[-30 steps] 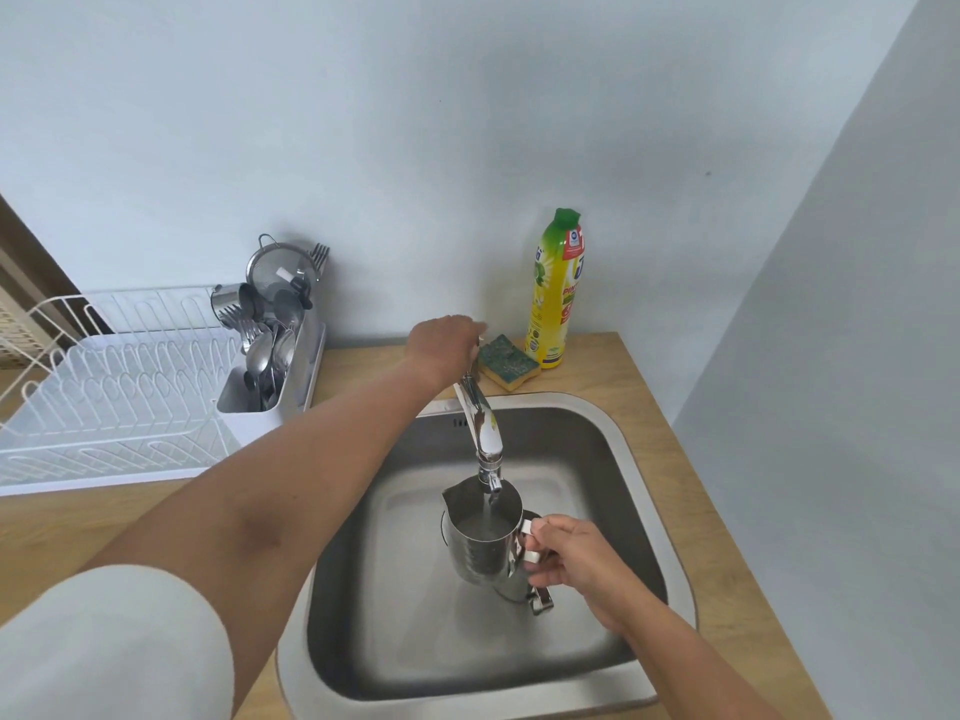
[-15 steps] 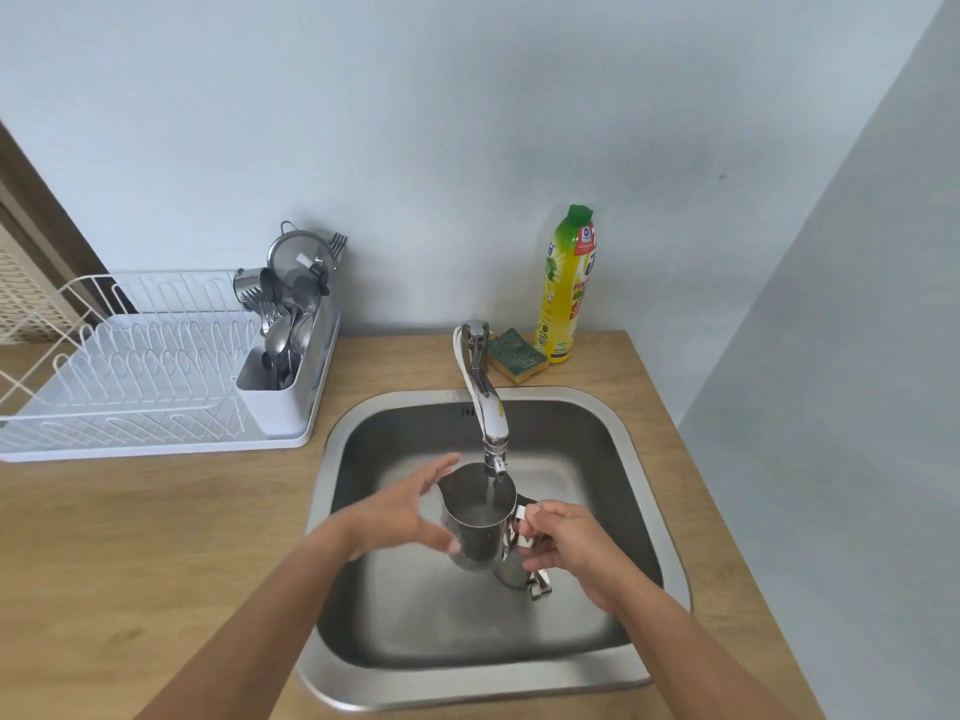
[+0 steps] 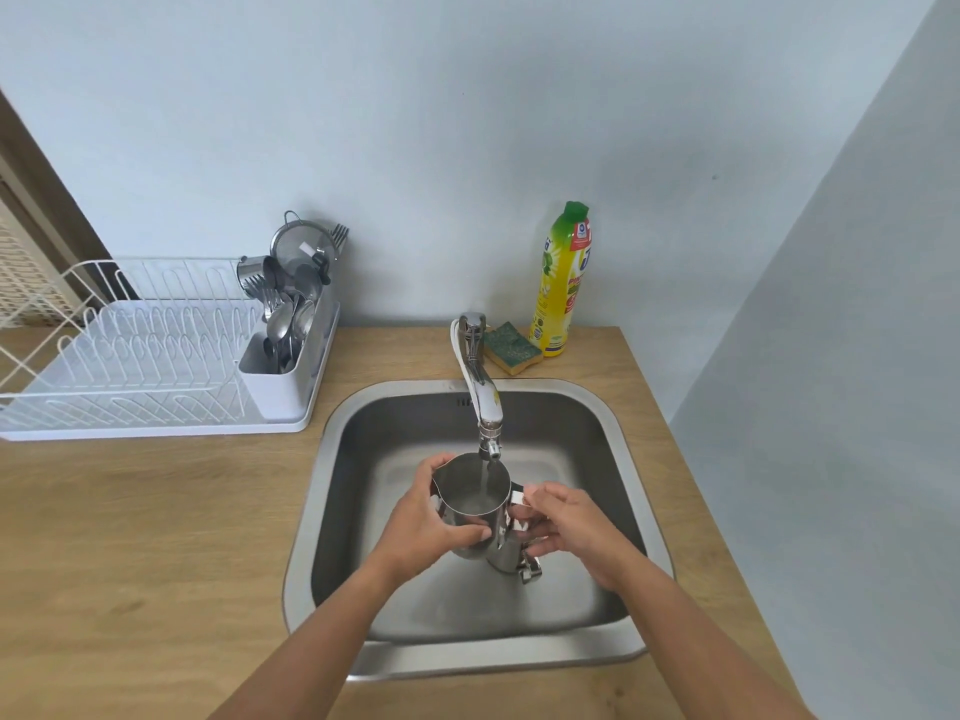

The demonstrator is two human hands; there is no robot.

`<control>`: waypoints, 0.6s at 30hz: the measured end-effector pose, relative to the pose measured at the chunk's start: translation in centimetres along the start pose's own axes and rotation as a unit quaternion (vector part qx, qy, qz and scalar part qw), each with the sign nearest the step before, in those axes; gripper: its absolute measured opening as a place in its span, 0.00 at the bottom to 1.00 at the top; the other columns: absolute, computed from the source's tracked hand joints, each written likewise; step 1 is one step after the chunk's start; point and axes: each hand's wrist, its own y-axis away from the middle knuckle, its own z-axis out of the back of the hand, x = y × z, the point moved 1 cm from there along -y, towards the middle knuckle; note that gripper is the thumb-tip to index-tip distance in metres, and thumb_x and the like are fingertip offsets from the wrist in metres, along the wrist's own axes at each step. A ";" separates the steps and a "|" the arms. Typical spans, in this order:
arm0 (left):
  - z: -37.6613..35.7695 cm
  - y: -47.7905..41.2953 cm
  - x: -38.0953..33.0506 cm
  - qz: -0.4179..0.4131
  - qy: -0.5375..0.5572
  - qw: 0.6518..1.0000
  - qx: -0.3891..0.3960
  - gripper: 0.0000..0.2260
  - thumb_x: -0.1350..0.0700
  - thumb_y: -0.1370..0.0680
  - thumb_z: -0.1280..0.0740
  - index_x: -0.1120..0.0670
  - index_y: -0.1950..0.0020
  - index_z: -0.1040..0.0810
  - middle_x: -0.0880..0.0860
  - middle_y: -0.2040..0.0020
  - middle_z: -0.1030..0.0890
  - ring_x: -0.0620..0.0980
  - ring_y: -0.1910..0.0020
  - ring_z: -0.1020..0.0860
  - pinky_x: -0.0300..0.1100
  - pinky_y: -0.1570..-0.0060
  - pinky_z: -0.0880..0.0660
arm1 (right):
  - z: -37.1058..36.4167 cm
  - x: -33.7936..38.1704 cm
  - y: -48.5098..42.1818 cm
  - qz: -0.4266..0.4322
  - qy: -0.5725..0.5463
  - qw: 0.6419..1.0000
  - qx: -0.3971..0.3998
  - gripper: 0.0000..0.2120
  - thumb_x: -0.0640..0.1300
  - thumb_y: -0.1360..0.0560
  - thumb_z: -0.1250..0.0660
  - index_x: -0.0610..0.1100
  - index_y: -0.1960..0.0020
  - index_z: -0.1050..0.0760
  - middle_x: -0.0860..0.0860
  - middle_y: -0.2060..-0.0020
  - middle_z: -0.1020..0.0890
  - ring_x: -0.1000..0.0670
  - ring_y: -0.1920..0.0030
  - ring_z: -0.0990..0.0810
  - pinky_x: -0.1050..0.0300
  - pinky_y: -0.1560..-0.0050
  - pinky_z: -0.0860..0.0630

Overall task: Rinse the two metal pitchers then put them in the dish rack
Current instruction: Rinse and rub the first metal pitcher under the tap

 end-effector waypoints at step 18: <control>0.5 0.4 0.6 0.018 0.021 0.999 -0.022 0.38 0.56 0.38 0.17 0.43 0.33 0.33 0.38 0.42 0.23 0.29 0.42 0.27 0.26 0.45 0.33 | 0.7 -8.1 -5.7 -0.172 0.088 0.978 -0.082 0.05 0.37 0.24 0.35 0.41 0.58 0.30 0.43 0.64 0.29 0.49 0.74 0.35 0.56 0.69 0.31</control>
